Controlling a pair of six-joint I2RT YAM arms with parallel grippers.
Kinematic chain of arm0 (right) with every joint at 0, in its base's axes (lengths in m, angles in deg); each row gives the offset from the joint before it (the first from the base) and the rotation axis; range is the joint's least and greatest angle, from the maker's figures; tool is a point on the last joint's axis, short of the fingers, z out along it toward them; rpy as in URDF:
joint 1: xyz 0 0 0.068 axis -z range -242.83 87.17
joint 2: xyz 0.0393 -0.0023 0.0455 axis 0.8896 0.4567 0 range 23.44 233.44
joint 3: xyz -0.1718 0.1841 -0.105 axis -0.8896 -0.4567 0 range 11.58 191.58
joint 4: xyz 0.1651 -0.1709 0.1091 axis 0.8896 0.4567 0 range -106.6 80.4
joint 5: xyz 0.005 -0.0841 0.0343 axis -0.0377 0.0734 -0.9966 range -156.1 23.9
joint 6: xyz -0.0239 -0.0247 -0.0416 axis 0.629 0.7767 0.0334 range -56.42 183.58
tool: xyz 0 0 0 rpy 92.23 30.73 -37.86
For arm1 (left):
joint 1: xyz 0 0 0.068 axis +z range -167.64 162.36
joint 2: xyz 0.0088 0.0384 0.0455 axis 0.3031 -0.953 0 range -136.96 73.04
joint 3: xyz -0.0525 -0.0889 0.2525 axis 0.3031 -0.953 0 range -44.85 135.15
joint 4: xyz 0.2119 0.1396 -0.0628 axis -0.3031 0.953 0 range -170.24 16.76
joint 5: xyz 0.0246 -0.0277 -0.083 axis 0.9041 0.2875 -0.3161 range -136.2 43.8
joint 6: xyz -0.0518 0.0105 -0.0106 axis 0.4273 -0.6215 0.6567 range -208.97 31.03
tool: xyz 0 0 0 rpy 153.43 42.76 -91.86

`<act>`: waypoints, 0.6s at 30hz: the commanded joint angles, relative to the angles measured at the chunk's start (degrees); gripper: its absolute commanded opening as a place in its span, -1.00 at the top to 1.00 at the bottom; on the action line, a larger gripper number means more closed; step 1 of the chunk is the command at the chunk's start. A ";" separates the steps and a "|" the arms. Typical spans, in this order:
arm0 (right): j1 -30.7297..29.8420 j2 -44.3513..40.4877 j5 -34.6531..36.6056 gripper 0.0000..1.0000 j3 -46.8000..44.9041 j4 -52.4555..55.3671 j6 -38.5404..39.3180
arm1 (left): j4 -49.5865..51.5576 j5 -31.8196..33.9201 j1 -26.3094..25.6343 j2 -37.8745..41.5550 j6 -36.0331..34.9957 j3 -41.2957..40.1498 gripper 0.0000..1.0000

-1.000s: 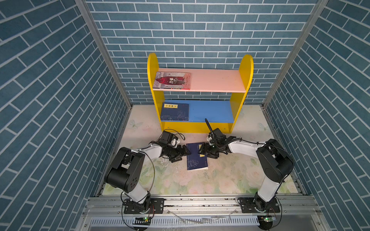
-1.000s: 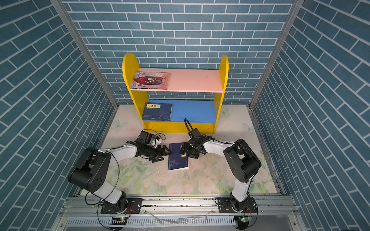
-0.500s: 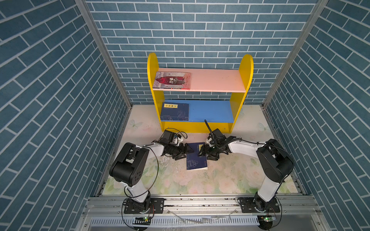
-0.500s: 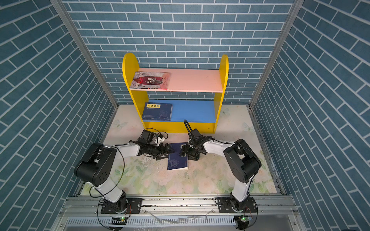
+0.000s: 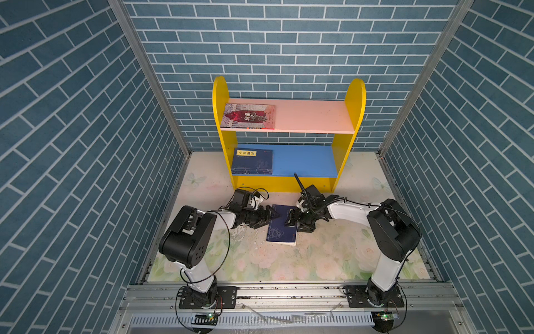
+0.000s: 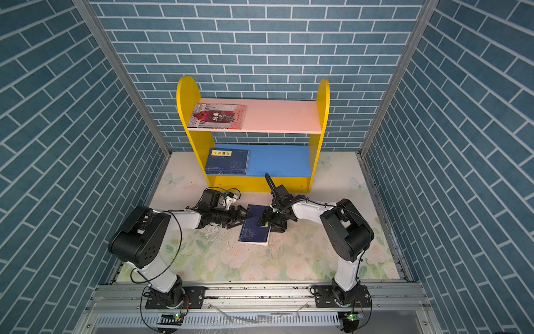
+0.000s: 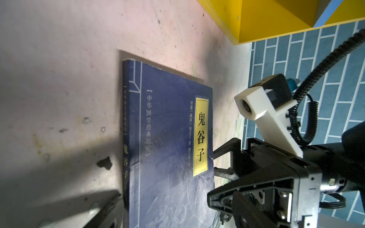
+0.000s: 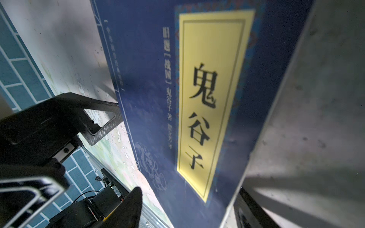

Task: Stacking books/files
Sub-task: Pick up the book at the center of the table.

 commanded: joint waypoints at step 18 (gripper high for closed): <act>-1.15 8.42 0.57 -0.44 -3.70 -1.13 -1.81 | 9.97 1.76 -0.86 2.86 2.88 -2.33 -0.76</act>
